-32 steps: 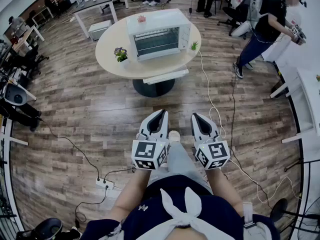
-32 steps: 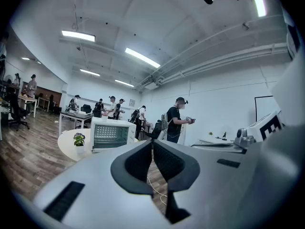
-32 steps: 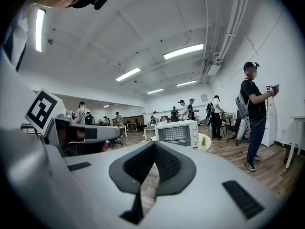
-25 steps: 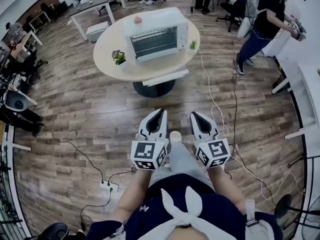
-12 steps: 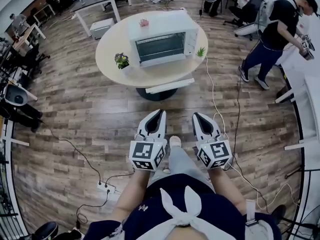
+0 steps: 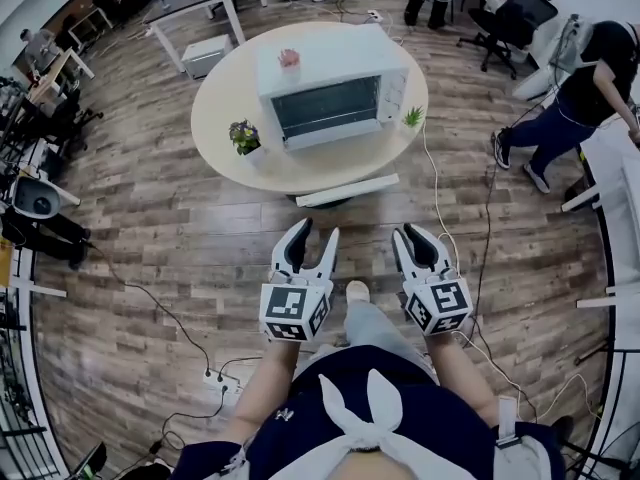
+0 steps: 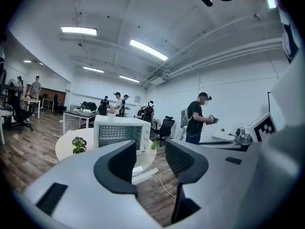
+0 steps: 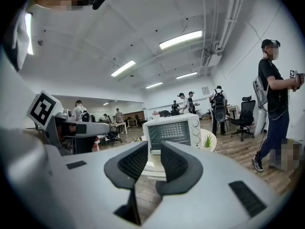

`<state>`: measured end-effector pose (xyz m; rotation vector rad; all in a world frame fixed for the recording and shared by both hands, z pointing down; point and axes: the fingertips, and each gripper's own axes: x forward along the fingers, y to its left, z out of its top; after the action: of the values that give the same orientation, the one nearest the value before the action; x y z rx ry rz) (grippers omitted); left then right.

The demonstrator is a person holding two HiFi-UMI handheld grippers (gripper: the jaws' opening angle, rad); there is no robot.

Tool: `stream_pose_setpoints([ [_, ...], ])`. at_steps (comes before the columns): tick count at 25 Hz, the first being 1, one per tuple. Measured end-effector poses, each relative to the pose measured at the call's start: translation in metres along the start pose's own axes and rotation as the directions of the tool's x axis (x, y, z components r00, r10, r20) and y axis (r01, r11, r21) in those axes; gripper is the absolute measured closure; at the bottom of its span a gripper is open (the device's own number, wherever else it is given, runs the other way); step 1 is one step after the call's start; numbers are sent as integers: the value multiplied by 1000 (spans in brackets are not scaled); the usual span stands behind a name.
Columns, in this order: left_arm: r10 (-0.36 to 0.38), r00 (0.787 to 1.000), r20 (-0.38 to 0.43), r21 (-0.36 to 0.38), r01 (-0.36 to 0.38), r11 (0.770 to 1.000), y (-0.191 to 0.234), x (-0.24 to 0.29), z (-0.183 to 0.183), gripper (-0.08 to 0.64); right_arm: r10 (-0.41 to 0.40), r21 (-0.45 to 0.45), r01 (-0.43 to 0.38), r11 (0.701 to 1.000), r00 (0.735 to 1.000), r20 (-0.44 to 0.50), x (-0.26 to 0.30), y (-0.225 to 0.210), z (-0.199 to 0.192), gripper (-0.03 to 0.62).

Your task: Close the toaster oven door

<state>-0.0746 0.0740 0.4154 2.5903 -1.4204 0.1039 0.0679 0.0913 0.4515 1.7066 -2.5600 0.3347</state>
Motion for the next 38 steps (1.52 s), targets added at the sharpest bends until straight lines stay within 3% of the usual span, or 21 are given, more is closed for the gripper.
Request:
stream_pose_setpoints([
  [8,51,994,-94,-10,-52,999,29,26,-23,317,44,32,-41,999,996,-82,35,-23,-11,393],
  [23,126,964,-236,20,-125,992,67,59,-70,313,44,81,-28,996,978,-203,76,-75,-48,387],
  [38,183,929,-323,-11,-197,980,108,104,-104,313,50,115,-15,993,951,-307,130,-128,-78,391],
])
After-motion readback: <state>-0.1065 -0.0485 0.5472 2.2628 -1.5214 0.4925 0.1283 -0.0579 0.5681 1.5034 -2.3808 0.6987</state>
